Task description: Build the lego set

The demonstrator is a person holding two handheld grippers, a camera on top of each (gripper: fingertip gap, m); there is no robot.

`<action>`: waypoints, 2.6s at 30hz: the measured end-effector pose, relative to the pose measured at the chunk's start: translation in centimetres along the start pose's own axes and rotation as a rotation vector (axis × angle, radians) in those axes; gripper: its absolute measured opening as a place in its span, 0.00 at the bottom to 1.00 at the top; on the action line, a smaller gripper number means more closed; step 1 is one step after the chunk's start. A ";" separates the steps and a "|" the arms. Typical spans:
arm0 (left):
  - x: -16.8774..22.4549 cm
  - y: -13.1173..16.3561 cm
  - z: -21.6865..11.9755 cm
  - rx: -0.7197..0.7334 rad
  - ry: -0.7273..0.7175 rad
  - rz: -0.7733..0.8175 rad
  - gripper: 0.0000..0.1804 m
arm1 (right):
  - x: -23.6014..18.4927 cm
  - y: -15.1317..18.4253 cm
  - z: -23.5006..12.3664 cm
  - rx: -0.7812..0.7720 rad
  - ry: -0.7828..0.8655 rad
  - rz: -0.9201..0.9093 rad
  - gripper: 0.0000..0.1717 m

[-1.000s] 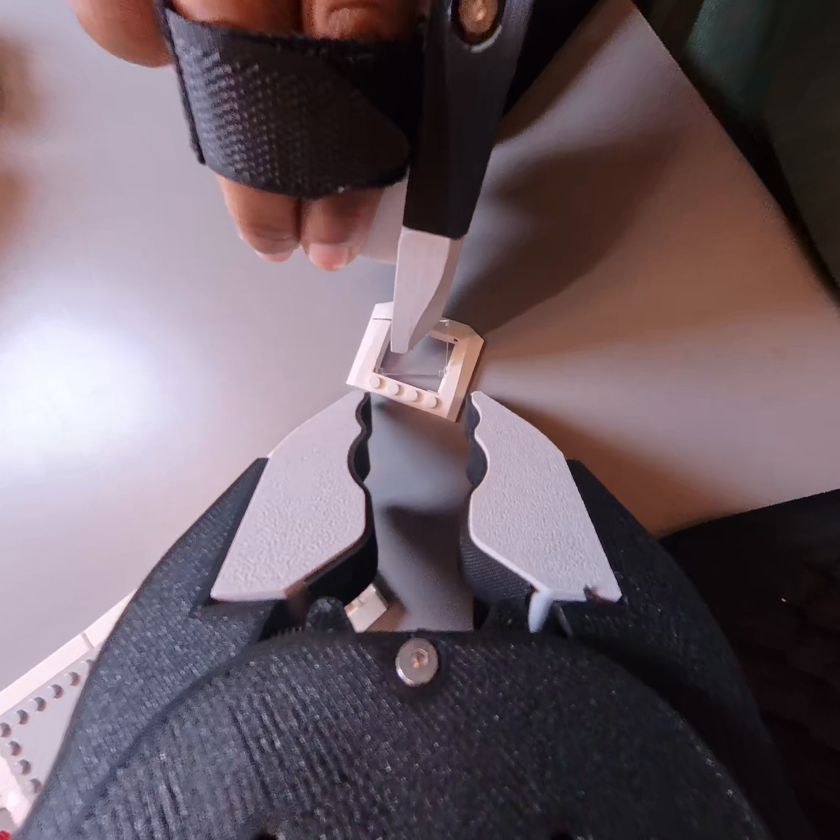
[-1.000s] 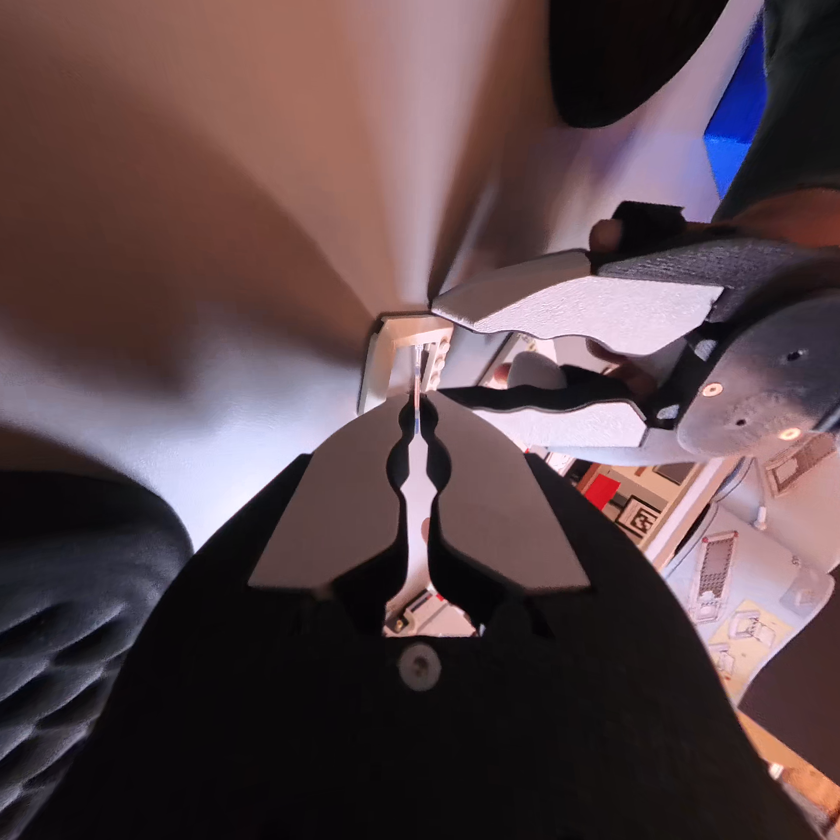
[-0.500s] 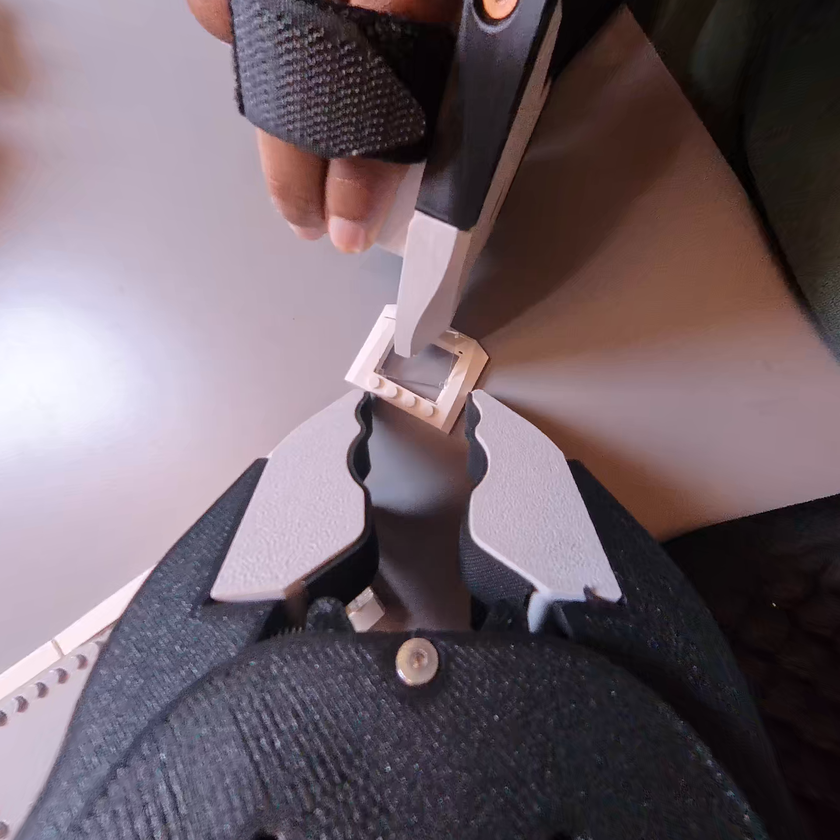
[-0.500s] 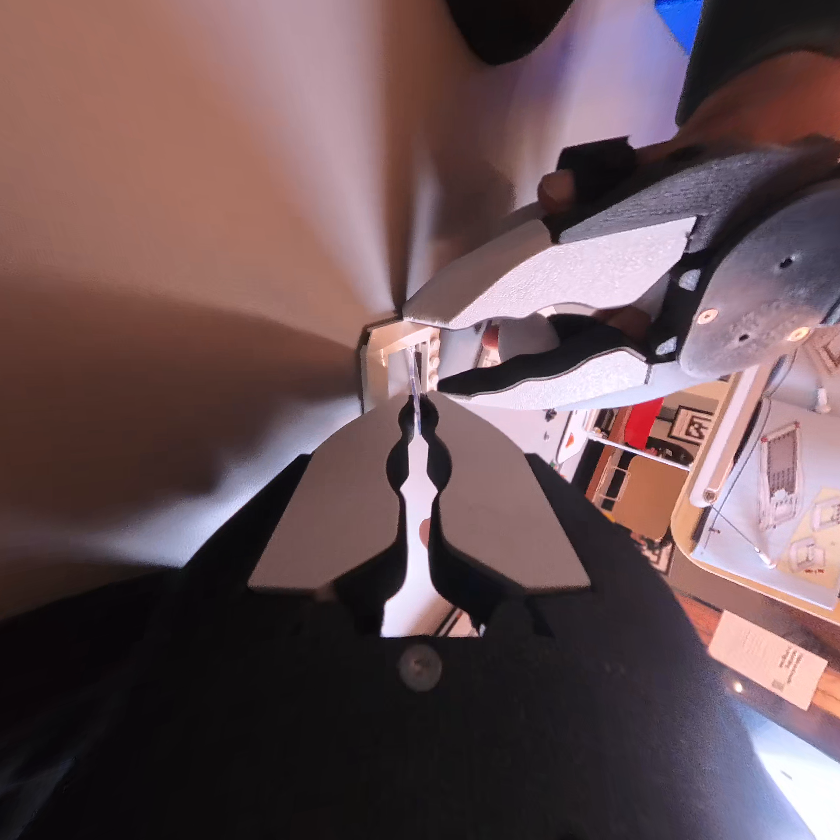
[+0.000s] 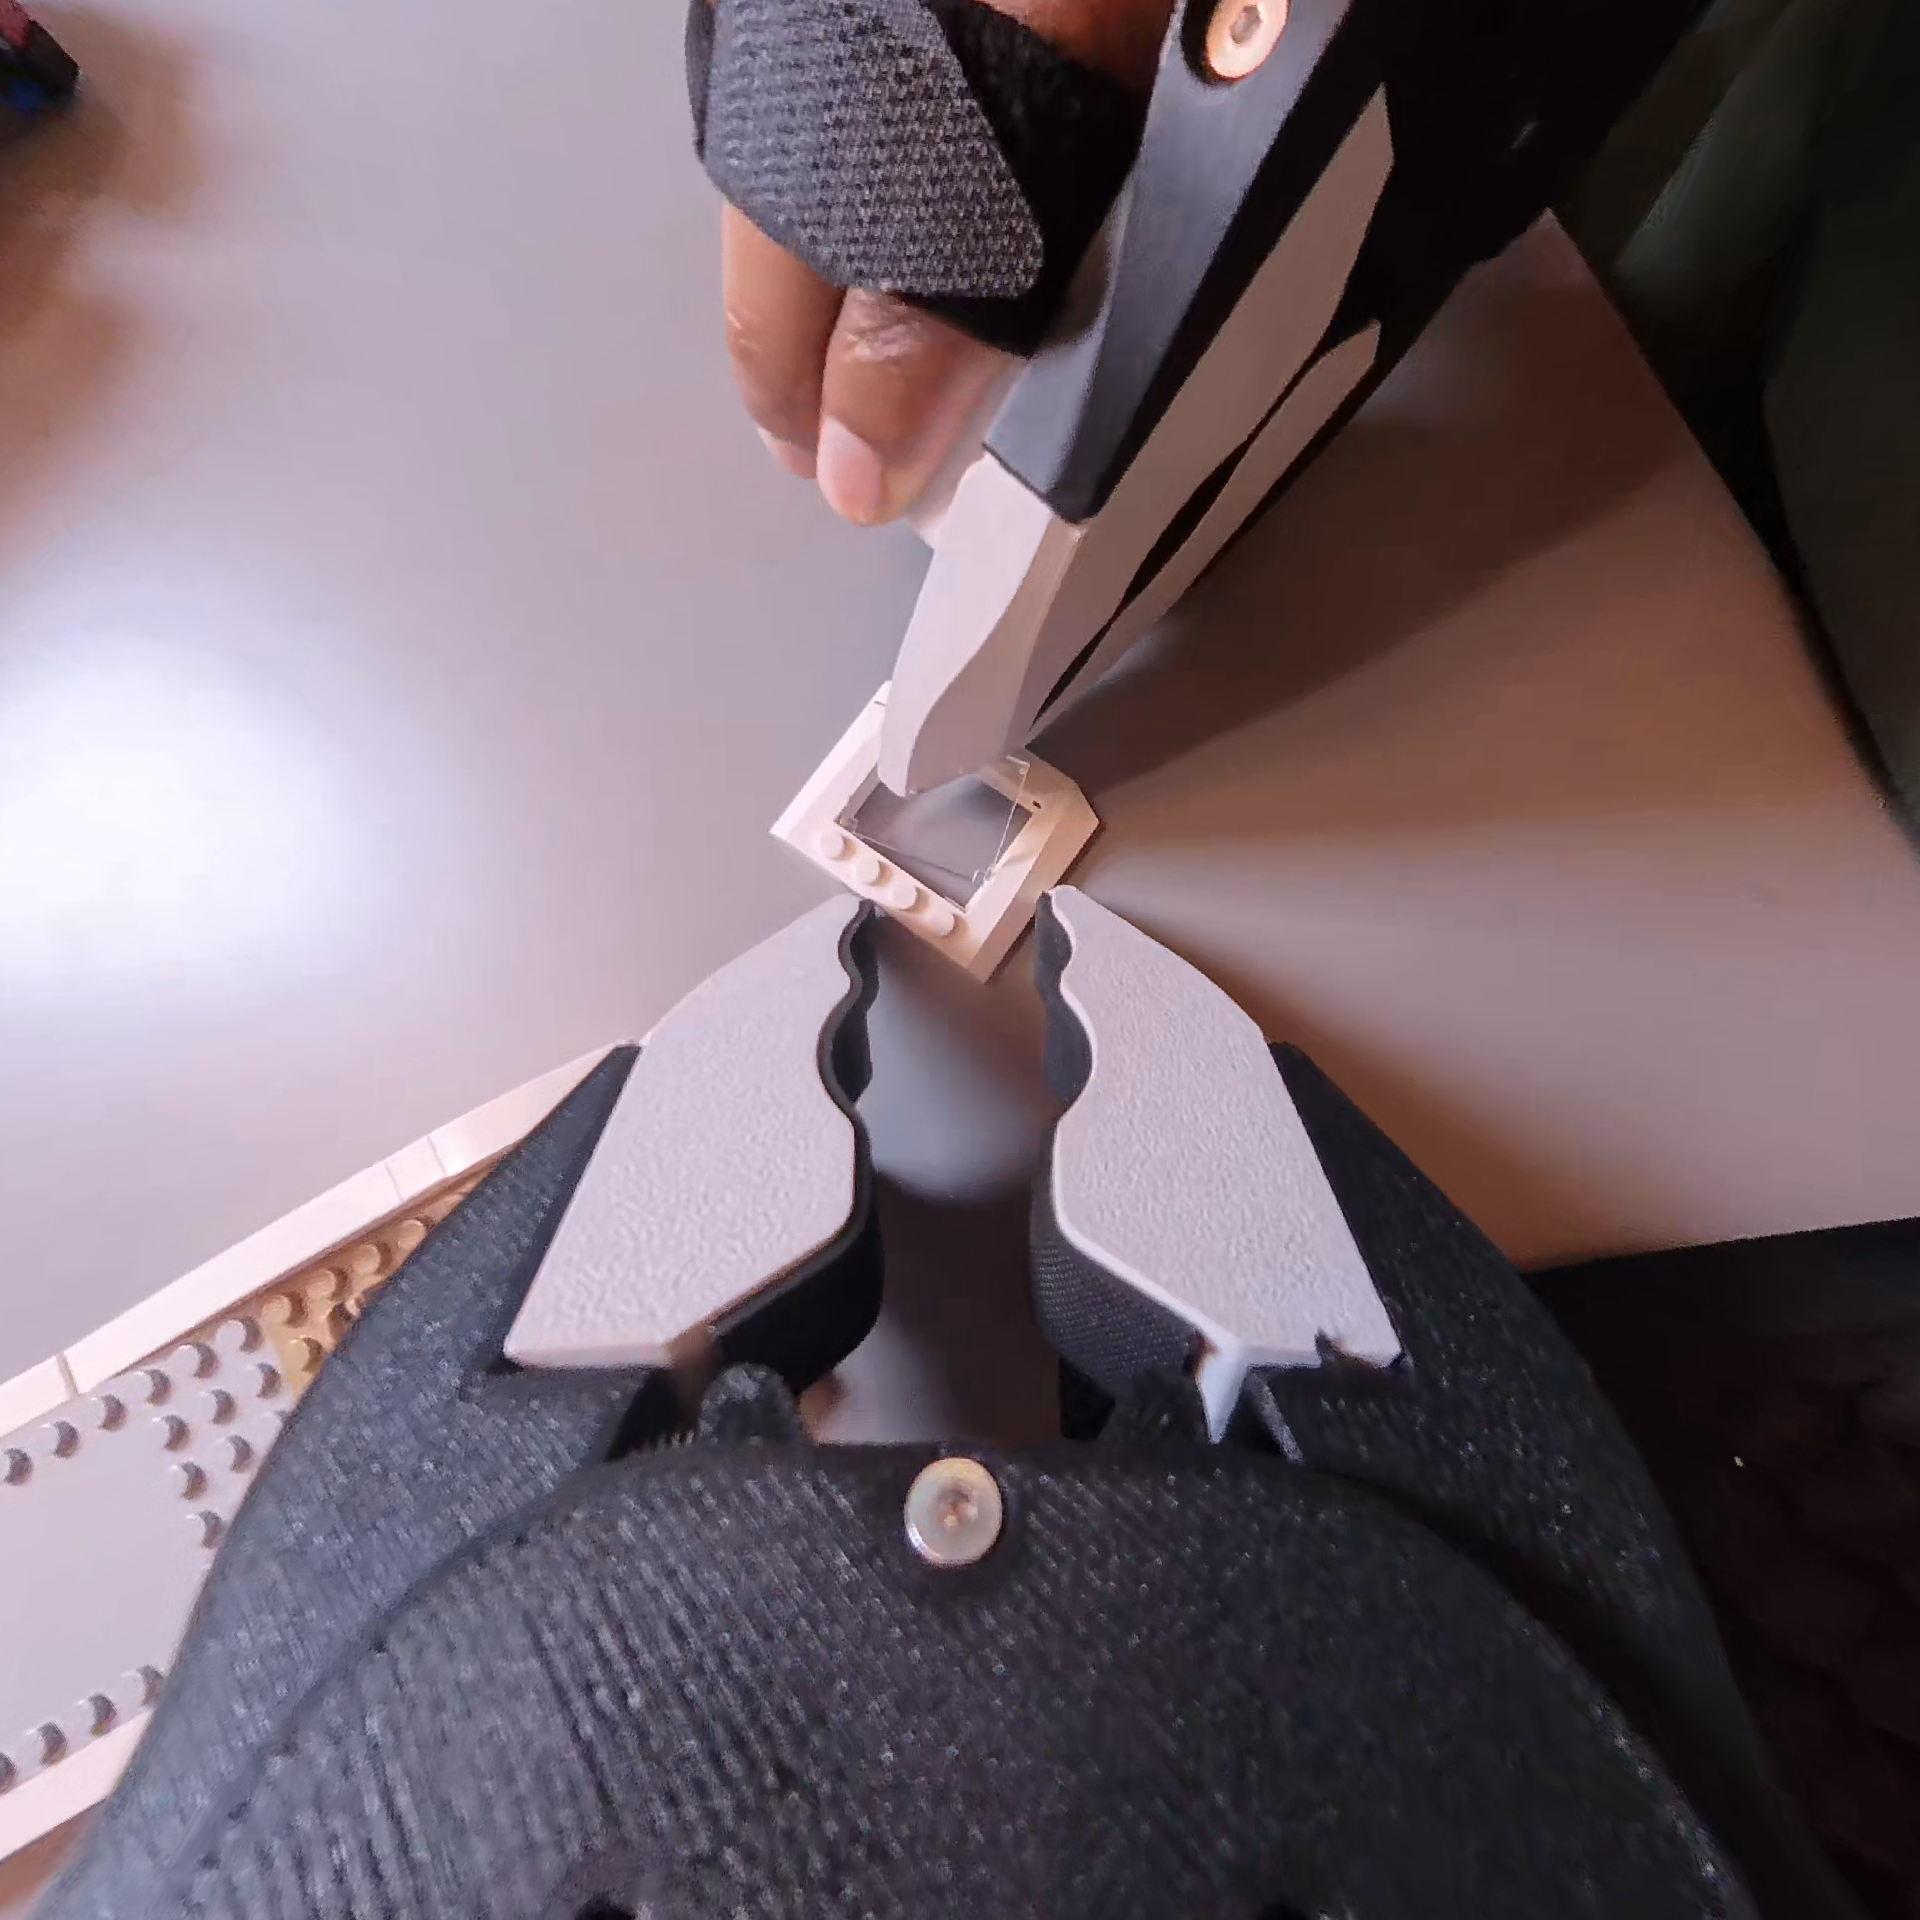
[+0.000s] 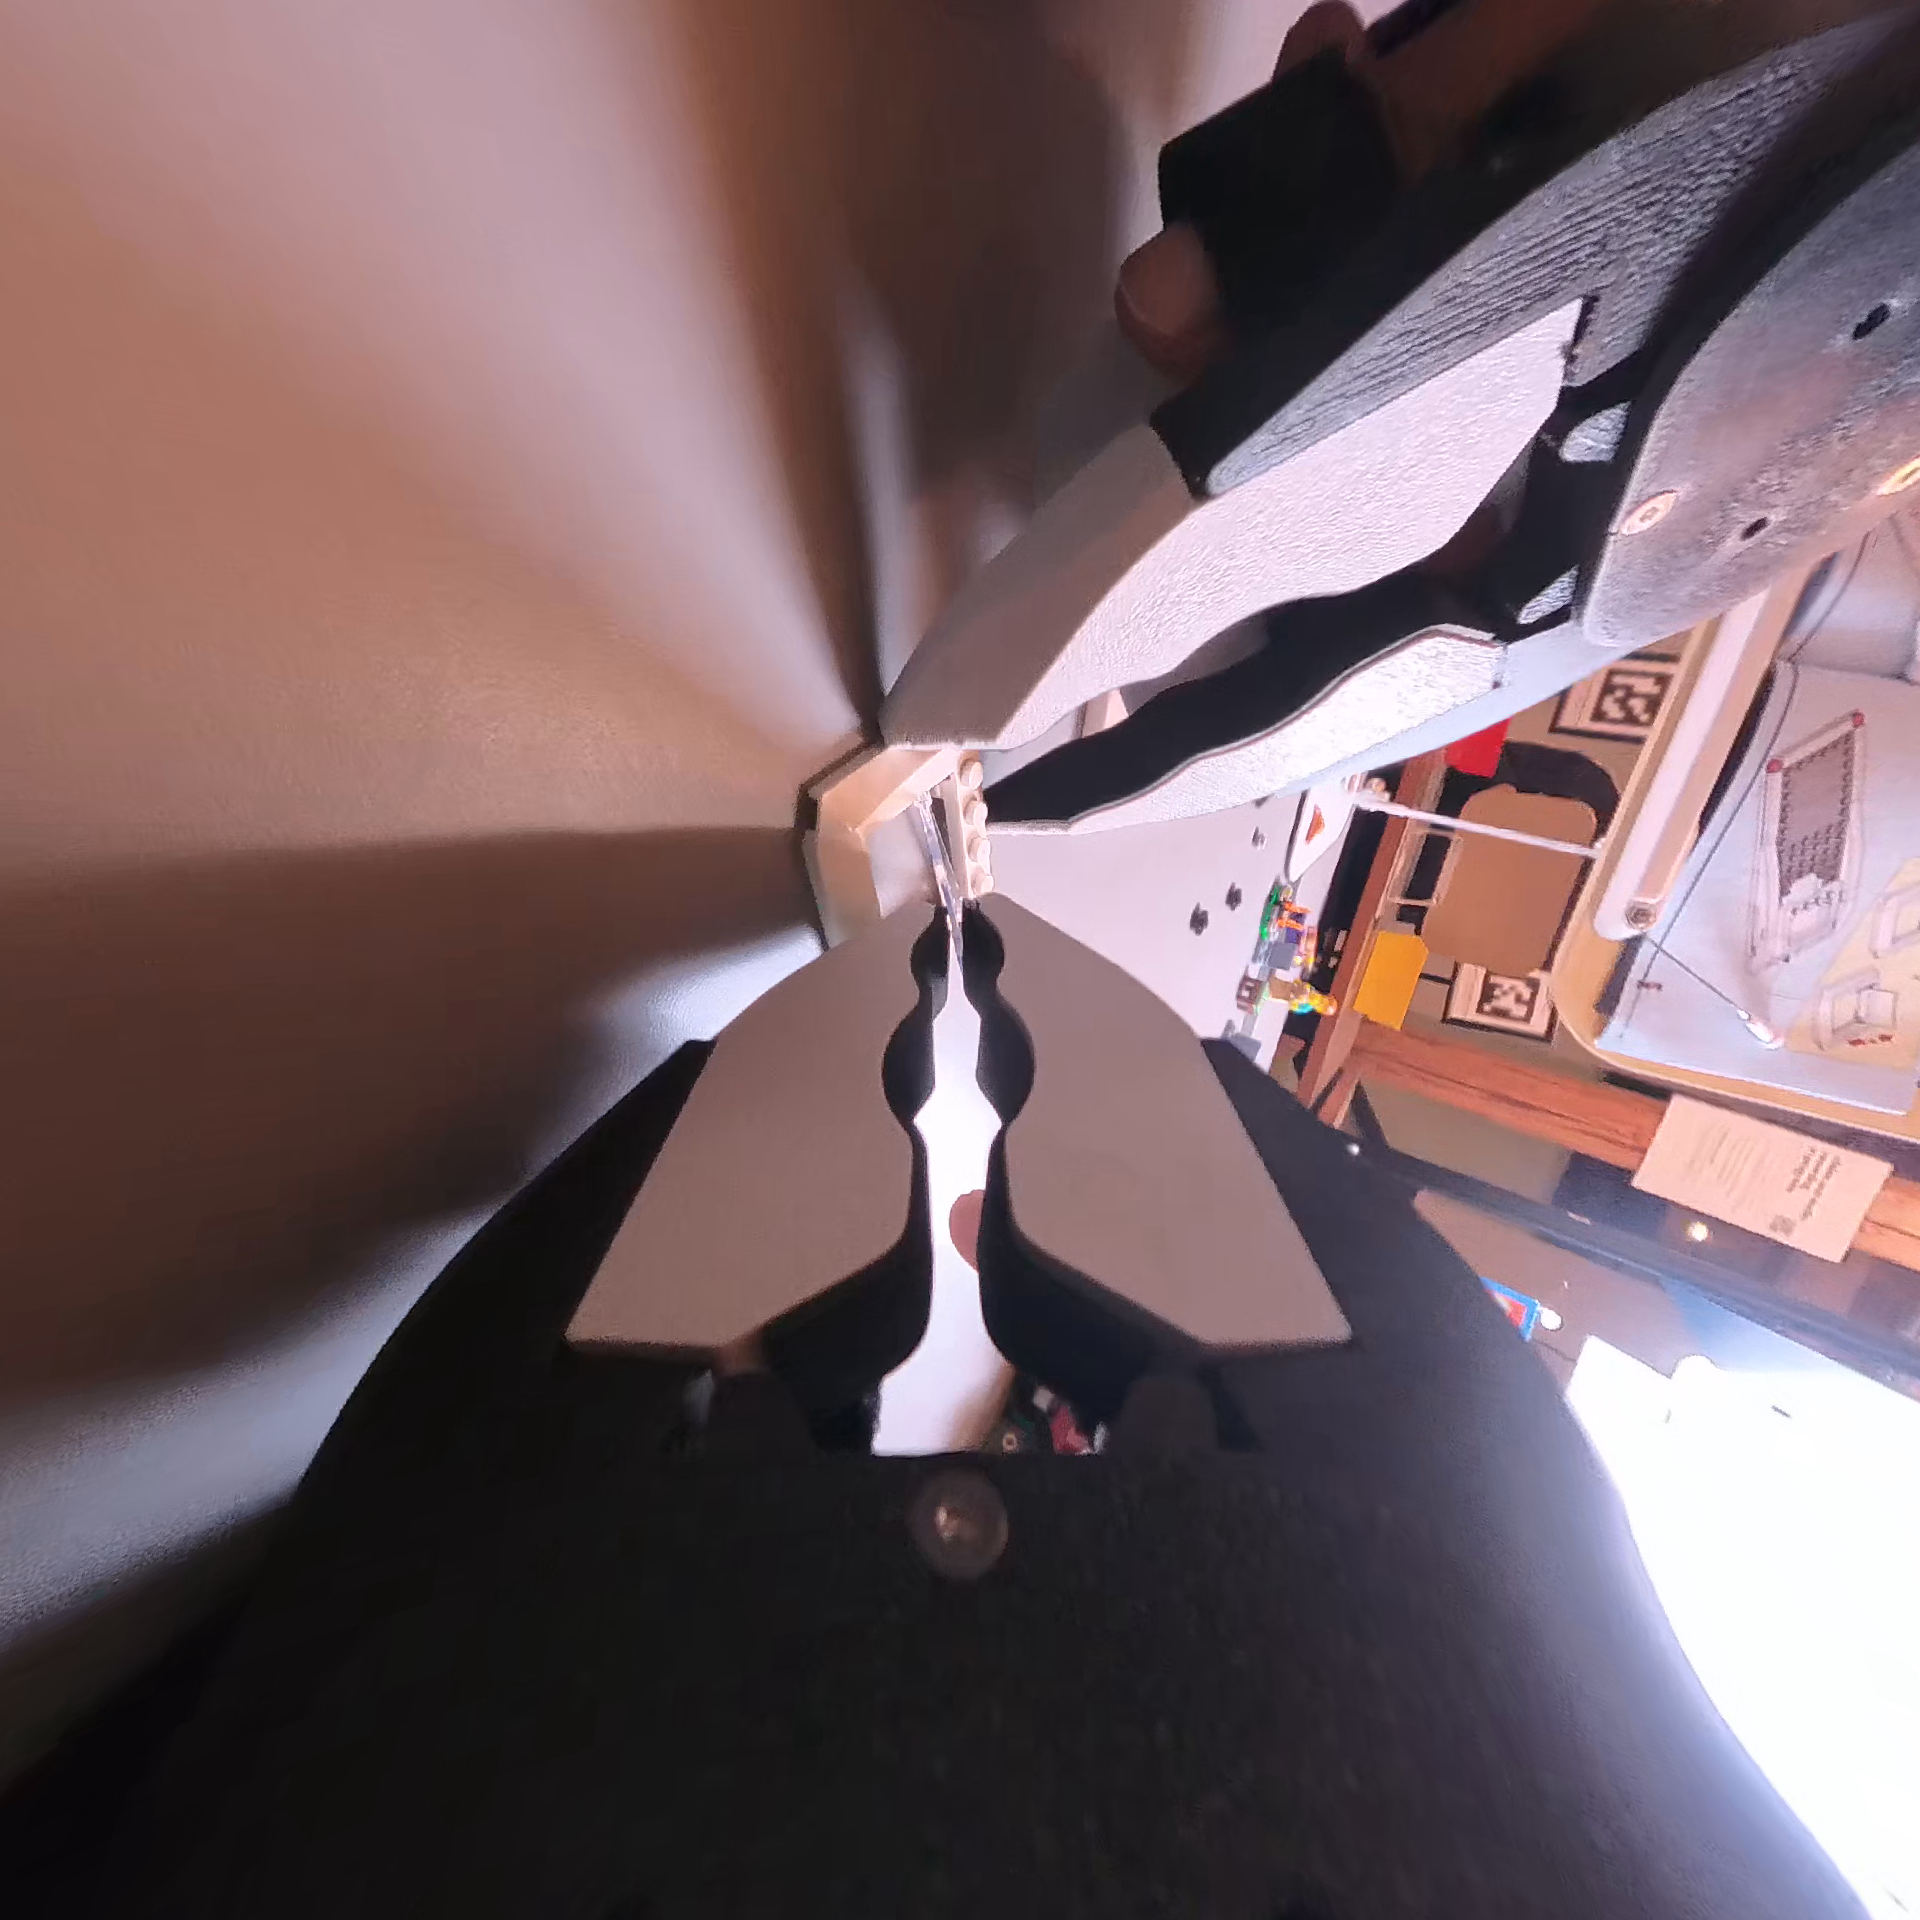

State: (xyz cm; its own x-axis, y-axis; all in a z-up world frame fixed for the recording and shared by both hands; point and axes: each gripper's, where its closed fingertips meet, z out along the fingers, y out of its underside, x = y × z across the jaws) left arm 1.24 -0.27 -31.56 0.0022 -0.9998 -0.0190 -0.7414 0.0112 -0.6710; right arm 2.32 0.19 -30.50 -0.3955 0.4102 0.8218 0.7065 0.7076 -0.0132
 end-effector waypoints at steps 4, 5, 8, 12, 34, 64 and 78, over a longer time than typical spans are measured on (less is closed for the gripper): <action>0.1 0.0 -0.1 0.005 -0.031 -0.024 0.16 | 0.0 0.1 0.0 0.000 -0.007 -0.050 0.01; 0.1 0.1 -0.1 0.003 -0.040 -0.037 0.15 | 0.0 0.2 0.1 0.007 -0.006 -0.054 0.01; 0.1 0.2 -0.2 -0.008 -0.064 -0.078 0.13 | 0.0 0.2 0.1 0.027 -0.004 -0.102 0.01; 0.2 0.4 -0.4 -0.018 -0.088 -0.117 0.09 | -0.1 0.4 0.1 0.066 -0.013 -0.137 0.01; 0.9 -0.1 0.0 0.031 -0.114 -0.153 0.07 | -1.0 0.7 -0.2 0.128 -0.121 -0.085 0.01; 0.5 -0.6 -0.2 0.044 -0.170 -0.102 0.18 | -1.4 2.0 -1.5 0.062 -0.019 -0.002 0.01; -0.1 -2.6 2.2 0.002 -0.346 -0.348 0.35 | 1.0 7.9 -1.9 0.022 0.058 0.330 0.01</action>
State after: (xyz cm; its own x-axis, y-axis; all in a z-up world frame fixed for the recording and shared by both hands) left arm 4.62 -0.16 -31.43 0.4727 -0.8804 -0.0385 -0.6557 -0.3223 -0.6827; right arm 8.62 5.17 -28.68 -0.1130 0.5865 0.8020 0.7780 0.5543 -0.2958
